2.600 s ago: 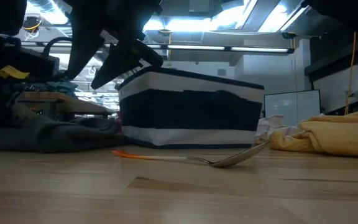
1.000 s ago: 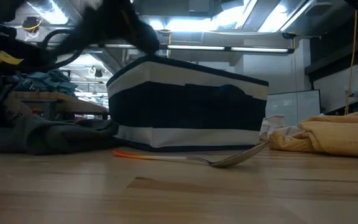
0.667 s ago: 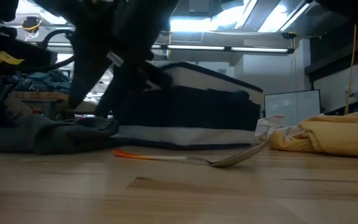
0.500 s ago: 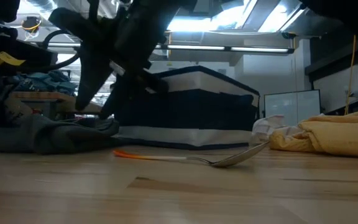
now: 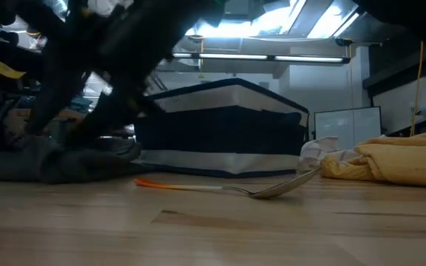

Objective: Fold towel
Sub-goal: Fold the gray towel

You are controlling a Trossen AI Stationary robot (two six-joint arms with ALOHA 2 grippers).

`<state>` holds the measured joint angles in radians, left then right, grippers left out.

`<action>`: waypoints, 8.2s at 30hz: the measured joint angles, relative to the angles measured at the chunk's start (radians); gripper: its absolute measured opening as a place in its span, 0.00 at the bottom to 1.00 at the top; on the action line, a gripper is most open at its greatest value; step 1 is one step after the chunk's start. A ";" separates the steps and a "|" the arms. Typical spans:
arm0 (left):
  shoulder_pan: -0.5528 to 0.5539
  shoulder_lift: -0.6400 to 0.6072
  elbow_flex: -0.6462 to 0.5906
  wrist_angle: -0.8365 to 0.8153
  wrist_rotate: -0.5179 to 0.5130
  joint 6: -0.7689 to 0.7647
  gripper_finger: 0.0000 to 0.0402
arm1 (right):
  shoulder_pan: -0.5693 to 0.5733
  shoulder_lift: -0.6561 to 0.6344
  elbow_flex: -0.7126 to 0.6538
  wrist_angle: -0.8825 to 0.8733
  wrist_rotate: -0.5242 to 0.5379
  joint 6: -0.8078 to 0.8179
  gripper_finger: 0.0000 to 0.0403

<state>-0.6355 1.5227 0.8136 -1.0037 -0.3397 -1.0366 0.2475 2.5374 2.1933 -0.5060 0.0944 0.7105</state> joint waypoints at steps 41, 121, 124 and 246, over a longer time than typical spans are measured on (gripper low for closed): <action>-0.078 0.000 0.176 0.091 0.045 0.211 0.11 | 0.237 0.039 0.001 -0.192 -0.188 0.099 0.45; -0.302 0.229 0.176 0.356 0.364 -0.011 0.21 | 0.237 0.037 0.034 -0.176 -0.139 0.096 0.45; -0.302 0.229 0.176 0.354 0.358 -0.011 0.14 | 0.237 0.037 0.034 -0.176 -0.139 0.096 0.44; 0.036 0.230 0.266 -0.312 -0.200 -0.105 0.24 | -0.069 -0.109 0.032 -0.508 0.316 0.235 0.33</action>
<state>-0.5995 1.7523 1.0794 -1.3155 -0.5399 -1.1414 0.1789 2.4283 2.2250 -1.0142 0.4101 0.9455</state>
